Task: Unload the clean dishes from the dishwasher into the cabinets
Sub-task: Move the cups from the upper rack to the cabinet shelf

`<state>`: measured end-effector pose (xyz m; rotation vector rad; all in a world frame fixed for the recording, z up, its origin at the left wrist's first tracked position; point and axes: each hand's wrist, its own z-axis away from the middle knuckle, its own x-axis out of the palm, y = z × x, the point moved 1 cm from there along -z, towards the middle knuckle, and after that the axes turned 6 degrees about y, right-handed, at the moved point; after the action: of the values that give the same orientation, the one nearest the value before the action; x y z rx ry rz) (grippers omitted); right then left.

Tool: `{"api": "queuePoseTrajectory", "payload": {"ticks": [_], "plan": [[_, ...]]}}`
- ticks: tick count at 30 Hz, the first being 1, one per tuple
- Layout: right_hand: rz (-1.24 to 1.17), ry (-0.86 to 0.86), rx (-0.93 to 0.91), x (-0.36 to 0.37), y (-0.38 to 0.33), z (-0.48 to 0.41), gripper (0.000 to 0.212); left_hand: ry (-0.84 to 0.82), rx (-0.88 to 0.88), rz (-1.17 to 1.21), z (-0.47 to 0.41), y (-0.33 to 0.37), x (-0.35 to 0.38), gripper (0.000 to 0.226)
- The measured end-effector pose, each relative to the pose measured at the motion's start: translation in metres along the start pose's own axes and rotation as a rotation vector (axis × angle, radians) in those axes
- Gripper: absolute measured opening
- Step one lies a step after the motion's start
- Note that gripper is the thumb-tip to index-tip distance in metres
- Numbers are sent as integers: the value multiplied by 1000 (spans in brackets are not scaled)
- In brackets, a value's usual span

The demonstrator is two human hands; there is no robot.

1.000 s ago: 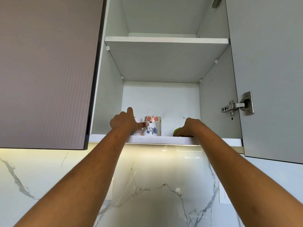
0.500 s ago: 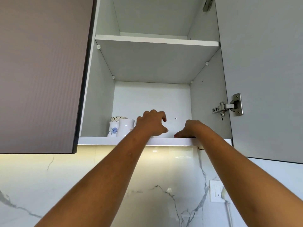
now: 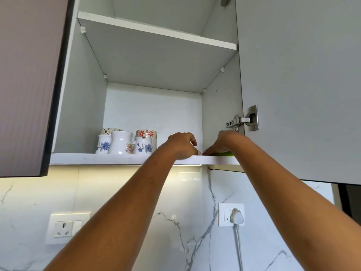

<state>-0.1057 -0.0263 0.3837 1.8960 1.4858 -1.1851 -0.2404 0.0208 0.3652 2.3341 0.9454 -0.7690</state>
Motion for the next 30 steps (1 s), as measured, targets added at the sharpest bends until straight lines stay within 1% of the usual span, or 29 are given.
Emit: {"api": "queuePoseTrajectory", "payload": {"ticks": [5, 9, 14, 18, 20, 22, 24, 27, 30], "plan": [[-6, 14, 12, 0, -1, 2, 90, 41, -10, 23, 1, -3, 1, 44], [-33, 30, 33, 1, -2, 4, 92, 115, 32, 22, 5, -5, 1, 46], [-96, 67, 65, 2, -2, 8, 93, 311, 163, -66, 16, 0, -2, 40], [-266, 89, 71, 1, 1, 16, 98, 512, 308, -195, 32, 0, -5, 34], [-430, 178, 59, 1, 3, 25, 91, 596, 412, -201, 44, -2, -4, 32], [-602, 308, 67, 7, -1, 39, 77, 643, 493, -175, 61, -3, 0, 31], [-679, 432, 86, 23, -6, 57, 68, 663, 527, -152, 81, -2, 13, 32], [-755, 569, 102, 51, -9, 88, 66, 648, 490, -88, 110, -2, 41, 38], [-774, 594, 128, 82, 1, 119, 66, 598, 399, 43, 143, -2, 75, 43]]}}
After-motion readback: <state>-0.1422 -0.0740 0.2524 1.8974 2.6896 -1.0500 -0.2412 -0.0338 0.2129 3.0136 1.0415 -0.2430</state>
